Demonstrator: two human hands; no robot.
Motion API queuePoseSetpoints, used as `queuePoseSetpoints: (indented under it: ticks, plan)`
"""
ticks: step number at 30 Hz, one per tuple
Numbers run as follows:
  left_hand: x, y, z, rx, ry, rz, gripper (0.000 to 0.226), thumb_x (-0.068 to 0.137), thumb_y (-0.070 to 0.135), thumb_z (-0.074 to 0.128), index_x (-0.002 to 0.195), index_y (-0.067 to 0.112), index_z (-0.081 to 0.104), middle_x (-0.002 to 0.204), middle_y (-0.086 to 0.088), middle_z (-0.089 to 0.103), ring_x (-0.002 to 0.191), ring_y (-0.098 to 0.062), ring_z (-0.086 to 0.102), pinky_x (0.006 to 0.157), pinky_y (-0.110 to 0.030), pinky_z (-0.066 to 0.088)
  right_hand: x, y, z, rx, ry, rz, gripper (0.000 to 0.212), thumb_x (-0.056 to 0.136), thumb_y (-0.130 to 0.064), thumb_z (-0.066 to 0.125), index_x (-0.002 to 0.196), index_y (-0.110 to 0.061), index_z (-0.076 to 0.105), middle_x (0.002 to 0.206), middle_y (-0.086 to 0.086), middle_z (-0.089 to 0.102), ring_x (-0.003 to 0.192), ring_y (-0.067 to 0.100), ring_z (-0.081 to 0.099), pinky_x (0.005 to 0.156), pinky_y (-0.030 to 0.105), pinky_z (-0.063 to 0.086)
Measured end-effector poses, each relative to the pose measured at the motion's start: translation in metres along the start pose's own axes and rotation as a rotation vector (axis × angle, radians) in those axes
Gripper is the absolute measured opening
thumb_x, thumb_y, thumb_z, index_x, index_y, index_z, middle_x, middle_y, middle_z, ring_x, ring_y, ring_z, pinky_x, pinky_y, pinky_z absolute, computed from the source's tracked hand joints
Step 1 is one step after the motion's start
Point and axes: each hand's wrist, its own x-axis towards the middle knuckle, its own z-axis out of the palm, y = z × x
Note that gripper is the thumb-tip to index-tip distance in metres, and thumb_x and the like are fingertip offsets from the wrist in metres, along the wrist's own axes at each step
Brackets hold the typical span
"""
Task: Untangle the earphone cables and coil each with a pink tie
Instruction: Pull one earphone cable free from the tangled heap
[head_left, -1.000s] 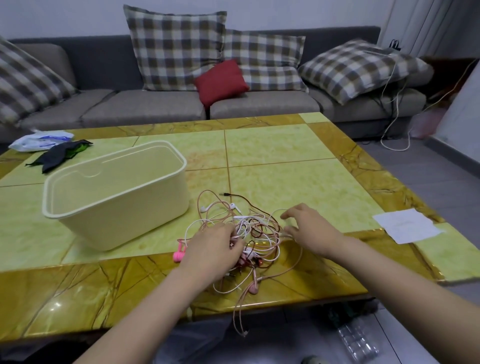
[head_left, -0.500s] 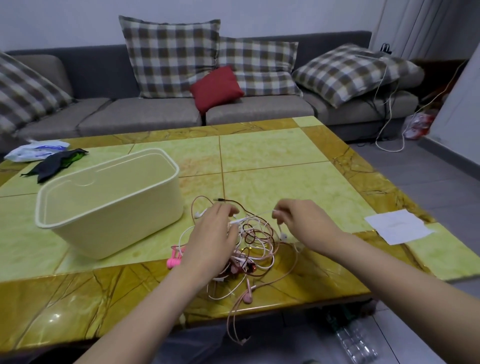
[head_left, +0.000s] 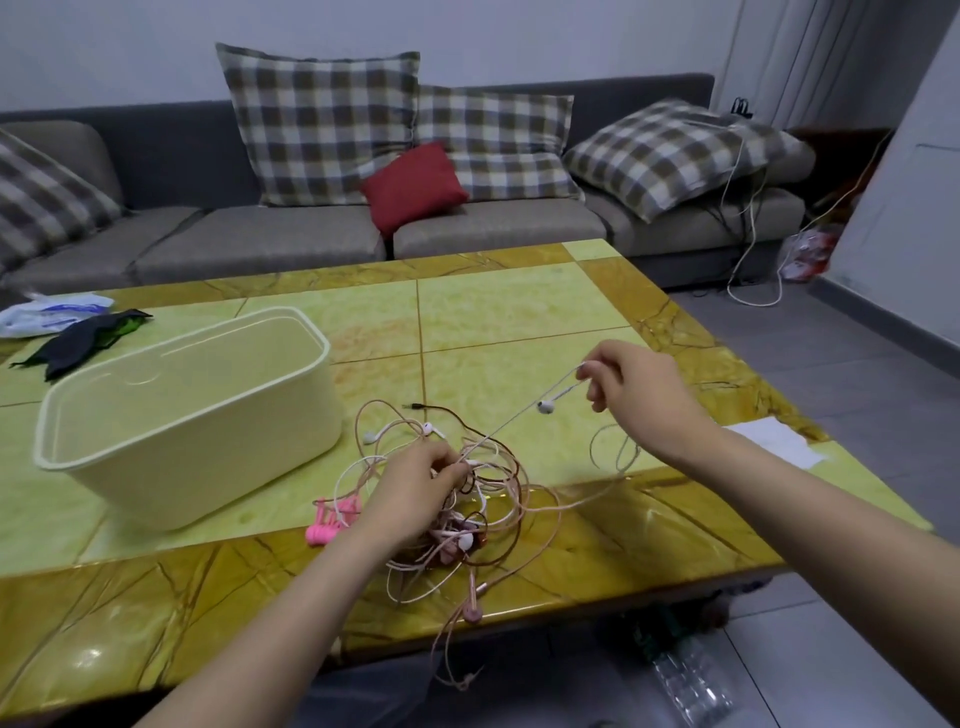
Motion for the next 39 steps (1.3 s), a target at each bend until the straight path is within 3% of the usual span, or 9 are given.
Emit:
queuePoseSetpoints:
  ticks: [4, 7, 11, 16, 20, 23, 27, 35, 39]
  plan:
    - [0.002, 0.006, -0.005, -0.025, 0.052, 0.008, 0.018, 0.092, 0.024, 0.057, 0.083, 0.017, 0.071, 0.080, 0.005, 0.068, 0.076, -0.012, 0.060, 0.066, -0.024, 0.042, -0.005, 0.022, -0.002, -0.192, -0.091, 0.084, 0.021, 0.097, -0.011, 0.044, 0.098, -0.012, 0.065, 0.095, 0.007, 0.068, 0.084, 0.023, 0.064, 0.077, 0.034, 0.049]
    - [0.004, 0.028, -0.015, -0.144, 0.179, 0.064, 0.016, 0.093, 0.021, 0.055, 0.087, 0.020, 0.070, 0.079, 0.010, 0.067, 0.071, -0.004, 0.057, 0.061, -0.014, 0.040, -0.013, 0.020, 0.004, -0.288, -0.148, 0.050, 0.034, 0.096, -0.007, 0.045, 0.128, -0.011, 0.054, 0.128, 0.011, 0.050, 0.115, 0.028, 0.051, 0.090, 0.031, 0.039]
    - [0.007, 0.060, -0.031, -0.269, 0.312, 0.130, 0.016, 0.094, 0.020, 0.054, 0.088, 0.024, 0.068, 0.076, 0.011, 0.065, 0.068, -0.006, 0.054, 0.057, -0.012, 0.037, -0.018, -0.006, 0.010, -0.317, -0.075, -0.102, 0.040, 0.096, -0.008, 0.044, 0.136, -0.013, 0.044, 0.133, 0.009, 0.042, 0.120, 0.026, 0.045, 0.093, 0.032, 0.039]
    - [0.007, 0.074, -0.035, -0.163, 0.173, 0.208, 0.013, 0.090, 0.020, 0.060, 0.089, 0.022, 0.073, 0.075, 0.010, 0.065, 0.067, 0.000, 0.054, 0.059, -0.008, 0.038, -0.024, -0.045, 0.016, -0.182, -0.095, -0.253, 0.047, 0.097, -0.014, 0.047, 0.142, -0.016, 0.033, 0.139, 0.002, 0.037, 0.126, 0.018, 0.039, 0.097, 0.025, 0.035]
    - [0.005, 0.068, -0.030, -0.081, 0.103, 0.225, 0.013, 0.090, 0.019, 0.060, 0.087, 0.022, 0.073, 0.068, 0.012, 0.060, 0.063, -0.001, 0.051, 0.056, -0.012, 0.034, -0.030, -0.053, 0.023, -0.096, -0.141, -0.256, 0.037, 0.098, -0.019, 0.047, 0.134, -0.017, 0.039, 0.130, 0.001, 0.048, 0.111, 0.019, 0.054, 0.089, 0.035, 0.046]
    - [0.000, 0.061, -0.028, -0.076, 0.030, 0.211, 0.019, 0.091, 0.021, 0.059, 0.075, 0.029, 0.067, 0.066, 0.004, 0.061, 0.059, -0.007, 0.048, 0.053, -0.017, 0.033, -0.030, -0.052, 0.022, -0.041, -0.169, -0.172, 0.014, 0.097, -0.024, 0.047, 0.107, -0.016, 0.053, 0.102, 0.002, 0.063, 0.091, 0.020, 0.059, 0.079, 0.040, 0.048]
    - [-0.001, 0.049, -0.023, -0.069, -0.026, 0.176, 0.020, 0.092, 0.024, 0.058, 0.072, 0.022, 0.061, 0.063, 0.007, 0.058, 0.056, -0.005, 0.047, 0.051, -0.013, 0.034, -0.023, -0.046, 0.016, 0.085, -0.099, -0.084, 0.014, 0.097, -0.020, 0.048, 0.085, -0.015, 0.054, 0.078, -0.003, 0.065, 0.077, 0.017, 0.064, 0.073, 0.041, 0.053]
    - [-0.007, 0.016, -0.008, 0.042, -0.156, -0.001, 0.023, 0.097, 0.020, 0.047, 0.091, 0.012, 0.068, 0.064, 0.012, 0.053, 0.053, -0.001, 0.044, 0.045, -0.007, 0.033, 0.005, -0.010, -0.005, 0.107, 0.052, 0.133, 0.019, 0.099, -0.019, 0.044, 0.082, -0.014, 0.053, 0.075, 0.004, 0.065, 0.067, 0.016, 0.065, 0.070, 0.043, 0.056]
    - [-0.002, 0.021, -0.011, -0.072, -0.062, -0.007, 0.023, 0.097, 0.017, 0.046, 0.086, 0.016, 0.066, 0.071, 0.001, 0.062, 0.046, -0.005, 0.041, 0.042, -0.011, 0.031, 0.007, 0.011, -0.001, -0.074, -0.091, 0.252, 0.020, 0.097, -0.015, 0.047, 0.094, 0.003, 0.057, 0.082, 0.015, 0.070, 0.066, 0.021, 0.065, 0.070, 0.043, 0.057]
